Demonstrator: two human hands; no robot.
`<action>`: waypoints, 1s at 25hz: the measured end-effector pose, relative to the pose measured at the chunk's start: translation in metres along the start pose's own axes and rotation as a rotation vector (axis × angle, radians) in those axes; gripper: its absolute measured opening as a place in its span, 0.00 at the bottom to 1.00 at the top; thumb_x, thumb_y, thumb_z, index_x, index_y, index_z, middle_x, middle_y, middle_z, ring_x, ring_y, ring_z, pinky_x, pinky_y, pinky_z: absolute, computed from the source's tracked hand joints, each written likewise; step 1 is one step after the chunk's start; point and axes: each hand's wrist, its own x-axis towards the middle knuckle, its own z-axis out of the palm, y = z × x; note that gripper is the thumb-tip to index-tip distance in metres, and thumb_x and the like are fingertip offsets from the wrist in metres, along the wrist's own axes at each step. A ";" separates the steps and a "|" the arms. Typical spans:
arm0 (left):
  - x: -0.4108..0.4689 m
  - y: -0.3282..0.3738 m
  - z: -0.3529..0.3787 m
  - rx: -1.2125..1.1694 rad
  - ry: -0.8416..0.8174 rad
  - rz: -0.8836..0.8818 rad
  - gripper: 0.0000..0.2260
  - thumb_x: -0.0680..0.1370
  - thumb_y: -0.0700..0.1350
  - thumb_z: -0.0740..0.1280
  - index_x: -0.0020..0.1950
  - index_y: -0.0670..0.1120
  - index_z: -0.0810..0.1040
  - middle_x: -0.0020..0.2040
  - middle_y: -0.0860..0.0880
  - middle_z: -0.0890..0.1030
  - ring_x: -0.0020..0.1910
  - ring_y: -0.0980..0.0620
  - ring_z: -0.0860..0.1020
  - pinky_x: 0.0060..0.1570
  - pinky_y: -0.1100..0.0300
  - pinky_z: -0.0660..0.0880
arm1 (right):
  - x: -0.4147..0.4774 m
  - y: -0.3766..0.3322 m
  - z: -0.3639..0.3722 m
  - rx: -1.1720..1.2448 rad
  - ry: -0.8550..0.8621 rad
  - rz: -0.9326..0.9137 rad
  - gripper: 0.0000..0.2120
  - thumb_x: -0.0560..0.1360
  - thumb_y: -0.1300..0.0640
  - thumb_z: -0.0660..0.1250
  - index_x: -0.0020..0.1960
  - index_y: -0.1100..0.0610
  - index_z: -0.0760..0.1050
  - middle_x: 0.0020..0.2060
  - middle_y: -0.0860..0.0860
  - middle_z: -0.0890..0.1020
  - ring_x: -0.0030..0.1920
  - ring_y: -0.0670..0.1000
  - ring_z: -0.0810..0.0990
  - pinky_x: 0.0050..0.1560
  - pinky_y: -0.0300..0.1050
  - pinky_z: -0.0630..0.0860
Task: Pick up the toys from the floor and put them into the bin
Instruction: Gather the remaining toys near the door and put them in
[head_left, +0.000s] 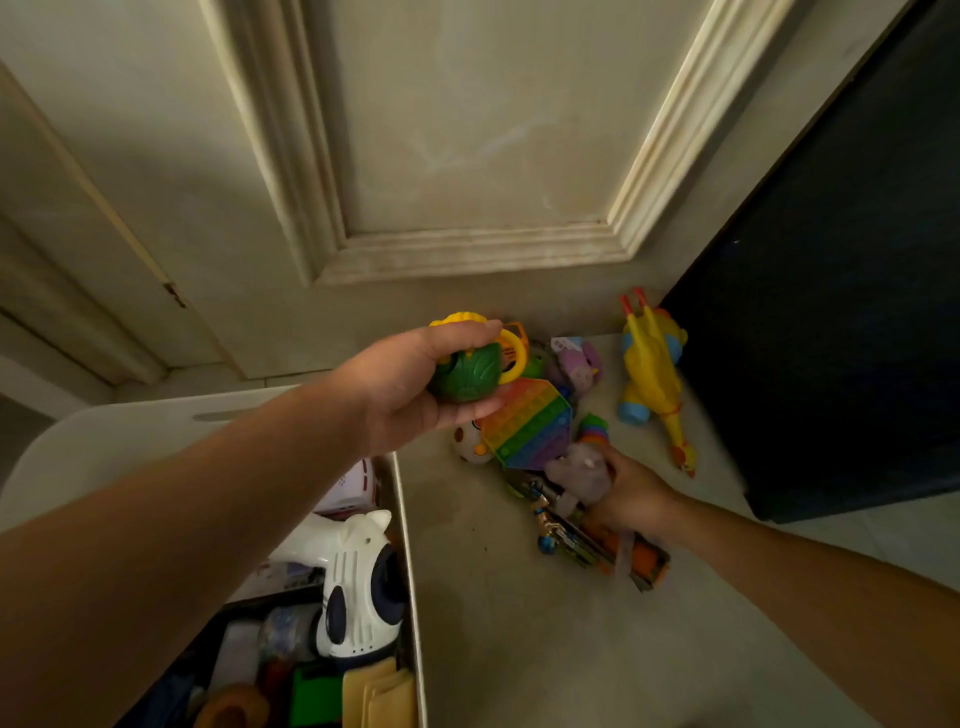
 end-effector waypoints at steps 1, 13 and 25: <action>-0.004 0.004 0.000 -0.002 0.006 0.005 0.15 0.66 0.46 0.74 0.50 0.44 0.80 0.45 0.45 0.85 0.39 0.48 0.84 0.35 0.57 0.81 | -0.005 -0.002 -0.004 -0.002 0.011 0.007 0.36 0.61 0.70 0.69 0.64 0.44 0.72 0.48 0.50 0.83 0.46 0.53 0.82 0.34 0.44 0.78; -0.070 0.063 0.019 -0.116 0.227 0.161 0.11 0.73 0.43 0.73 0.51 0.43 0.74 0.52 0.41 0.78 0.50 0.45 0.80 0.44 0.52 0.82 | -0.093 -0.123 -0.043 -0.784 -0.029 0.096 0.36 0.68 0.55 0.74 0.71 0.57 0.63 0.64 0.56 0.74 0.61 0.55 0.76 0.53 0.40 0.74; -0.195 0.056 -0.009 0.182 0.411 0.202 0.13 0.71 0.43 0.75 0.44 0.43 0.71 0.45 0.42 0.76 0.43 0.47 0.79 0.44 0.50 0.82 | -0.222 -0.206 -0.070 -0.550 0.174 0.045 0.38 0.65 0.64 0.74 0.72 0.55 0.63 0.63 0.58 0.72 0.58 0.58 0.76 0.54 0.52 0.79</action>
